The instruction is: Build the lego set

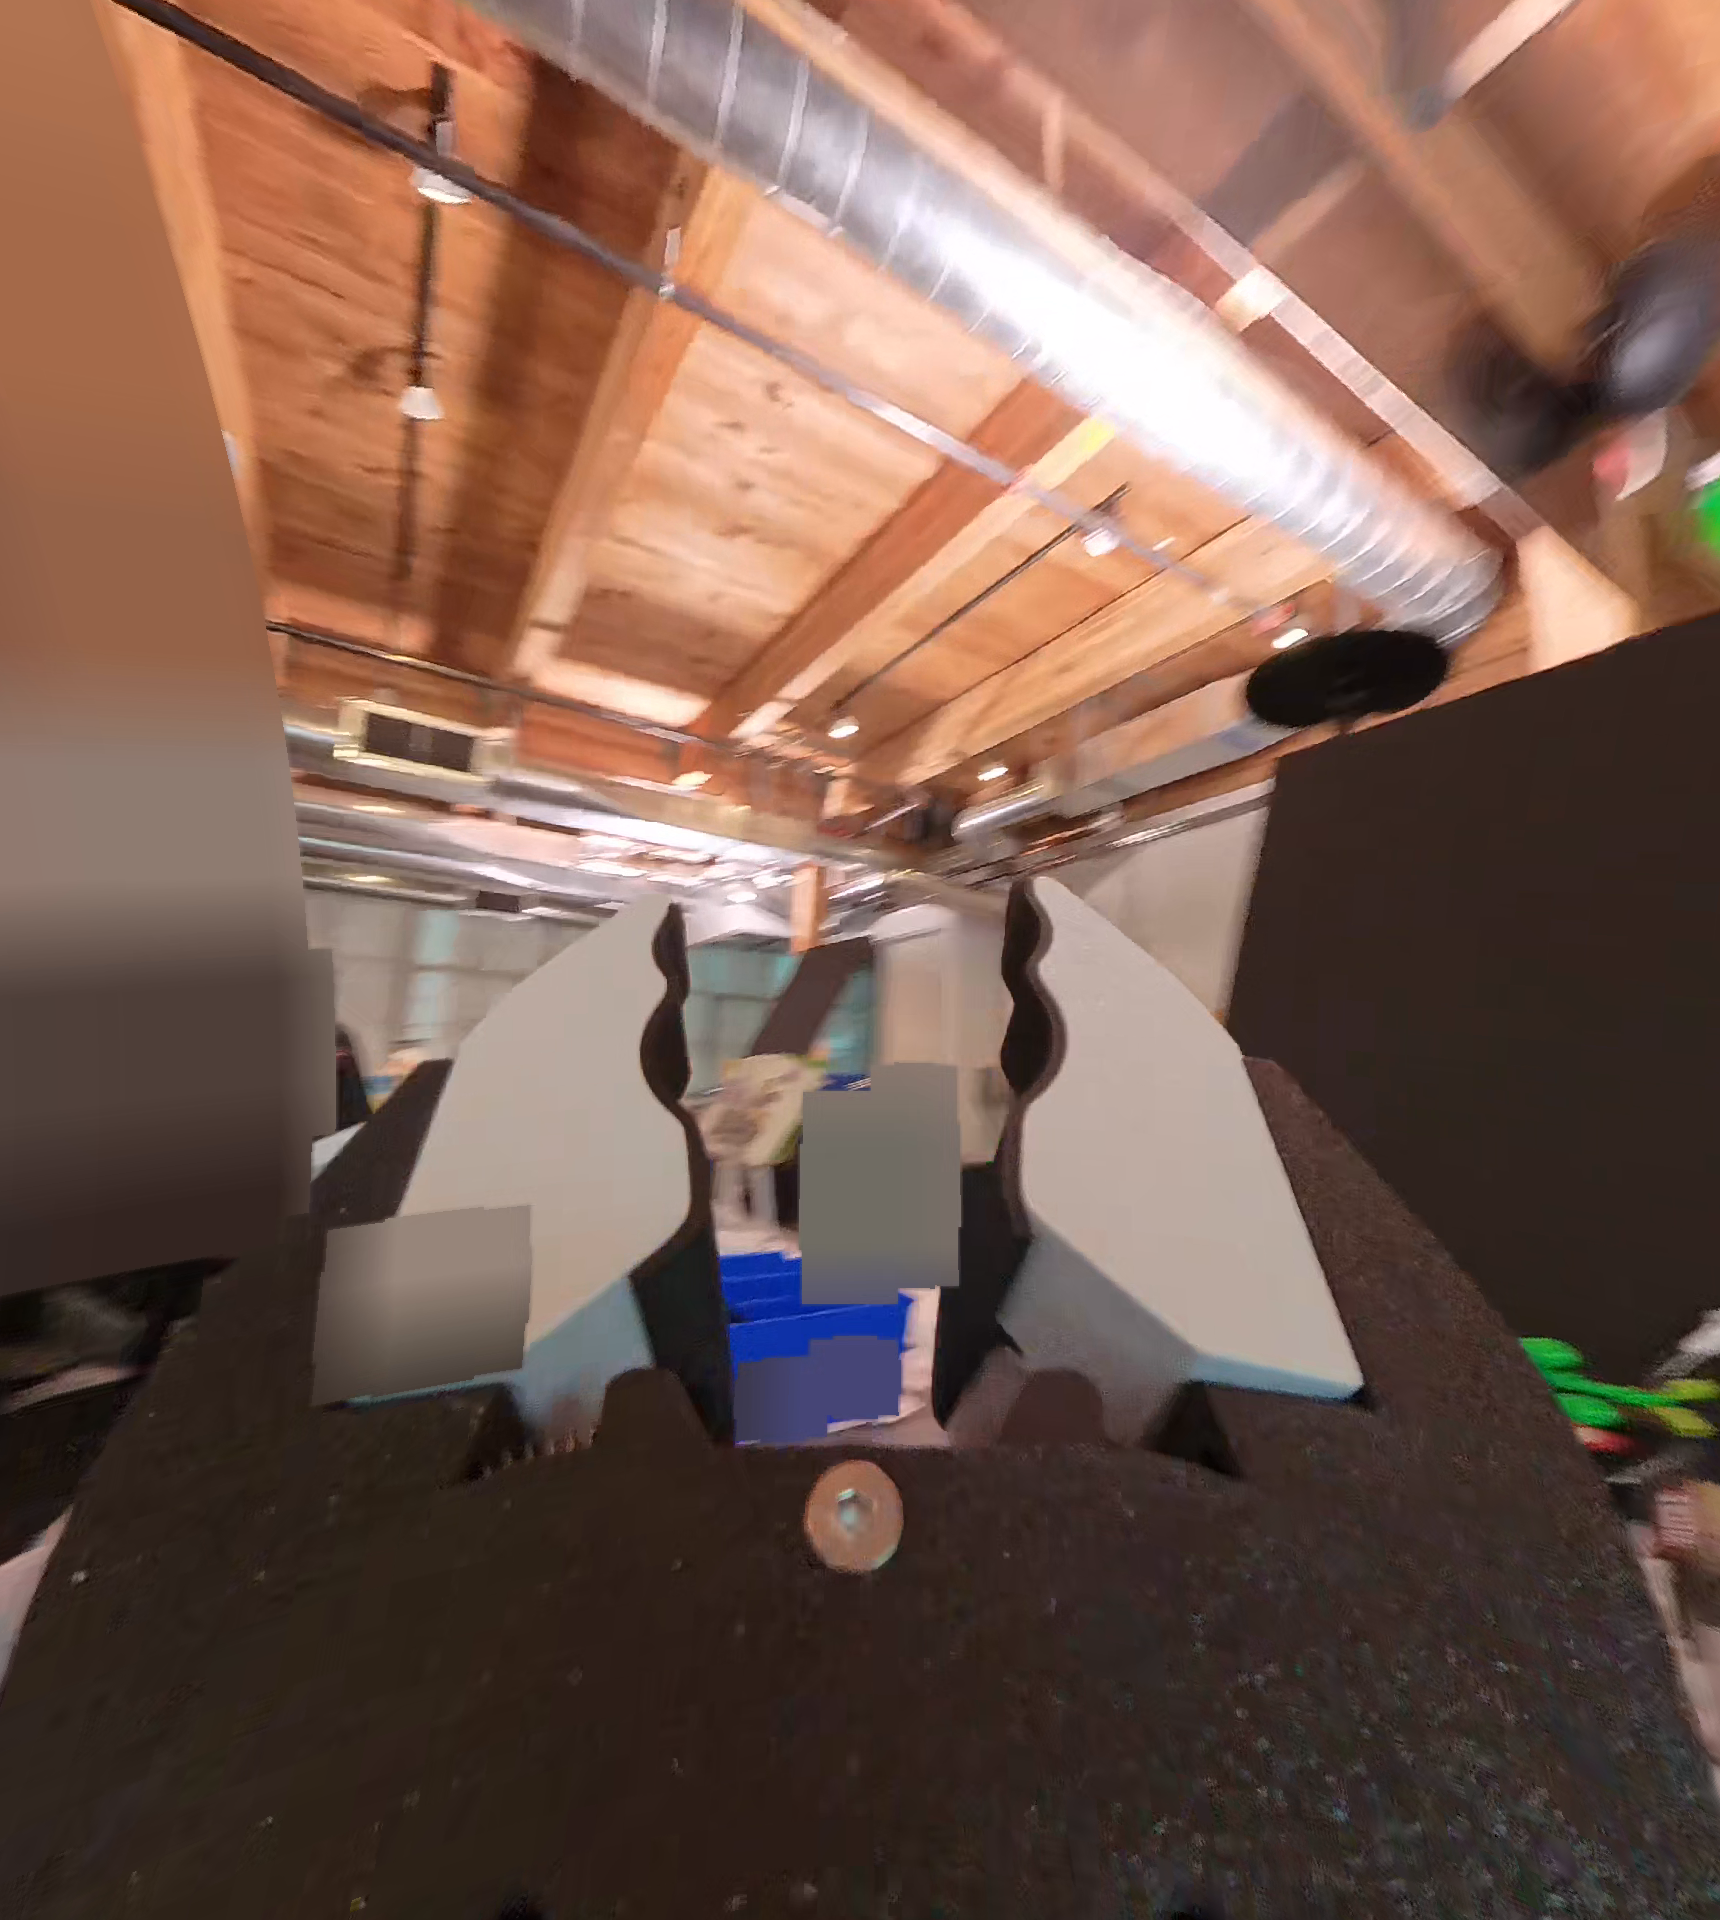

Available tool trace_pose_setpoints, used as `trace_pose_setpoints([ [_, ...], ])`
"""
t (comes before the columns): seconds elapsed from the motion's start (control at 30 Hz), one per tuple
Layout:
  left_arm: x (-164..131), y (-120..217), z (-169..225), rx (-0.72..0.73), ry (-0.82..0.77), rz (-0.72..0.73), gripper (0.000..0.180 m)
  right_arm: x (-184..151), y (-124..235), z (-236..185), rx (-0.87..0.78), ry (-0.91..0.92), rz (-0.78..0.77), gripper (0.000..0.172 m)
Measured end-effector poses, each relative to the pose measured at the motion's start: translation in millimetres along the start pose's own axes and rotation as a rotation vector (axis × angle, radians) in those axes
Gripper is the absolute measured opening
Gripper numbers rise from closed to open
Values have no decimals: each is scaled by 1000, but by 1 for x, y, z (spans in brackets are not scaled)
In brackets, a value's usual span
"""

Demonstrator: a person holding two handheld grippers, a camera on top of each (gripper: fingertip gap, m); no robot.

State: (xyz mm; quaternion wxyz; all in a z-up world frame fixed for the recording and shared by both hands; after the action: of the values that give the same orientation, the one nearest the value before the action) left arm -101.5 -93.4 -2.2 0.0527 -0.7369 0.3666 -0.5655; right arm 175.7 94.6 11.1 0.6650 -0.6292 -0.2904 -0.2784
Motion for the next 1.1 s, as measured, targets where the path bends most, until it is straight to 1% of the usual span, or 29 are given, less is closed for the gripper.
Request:
trace_pose_setpoints([
  [0.07,-1,3,-7,54,61,28,61,3,5,4,-90,99,44,53],
  [0.13,-2,8,-15,116,188,93,59,5,11,8,-197,205,70,49],
  [0.17,-2,12,-19,127,247,129,57,5,13,9,-240,256,65,53],
  [0.23,-1,18,-27,125,297,176,56,3,11,11,-249,333,-5,57],
  [0.27,-1,21,-30,137,286,168,60,1,8,11,-237,356,-62,63],
  [0.3,-1,23,-33,165,257,142,65,-2,4,11,-223,373,-128,75],
  [0.4,1,28,-40,261,157,37,80,-13,-7,13,-231,399,-321,123],
  [0.43,1,29,-41,278,142,18,83,-17,-9,13,-224,411,-368,130],
  [0.5,3,31,-44,300,147,11,91,-24,-11,14,-223,411,-430,134],
  [0.6,3,33,-48,316,174,0,109,-25,-11,16,-268,377,-399,138],
  [0.67,3,32,-49,311,192,-8,125,-26,-10,18,-268,334,-436,145],
  [0.73,2,31,-50,288,226,-10,134,-27,-10,19,-256,302,-459,145],
  [0.77,2,30,-49,275,244,-15,140,-27,-10,19,-249,276,-443,145],
  [0.83,0,27,-48,248,265,-35,147,-27,-11,17,-215,201,-367,145],
  [0.9,-2,25,-46,235,257,-53,147,-26,-12,15,-181,142,-330,145],
  [0.97,-3,23,-44,230,240,-66,148,-25,-12,15,-182,144,-311,145],
  [1.1,-3,22,-43,214,228,-87,148,-24,-11,14,-185,192,-347,145],
])
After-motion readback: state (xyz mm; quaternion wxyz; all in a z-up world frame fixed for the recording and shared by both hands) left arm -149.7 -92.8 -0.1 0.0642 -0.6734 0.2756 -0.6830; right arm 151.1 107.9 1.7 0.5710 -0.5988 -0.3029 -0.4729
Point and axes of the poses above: each gripper's, where its closed fingertips meet, y back along the fingers, x out of its top, z = x × y across the jaws, the point moved 10 cm from there along y, back along the fingers
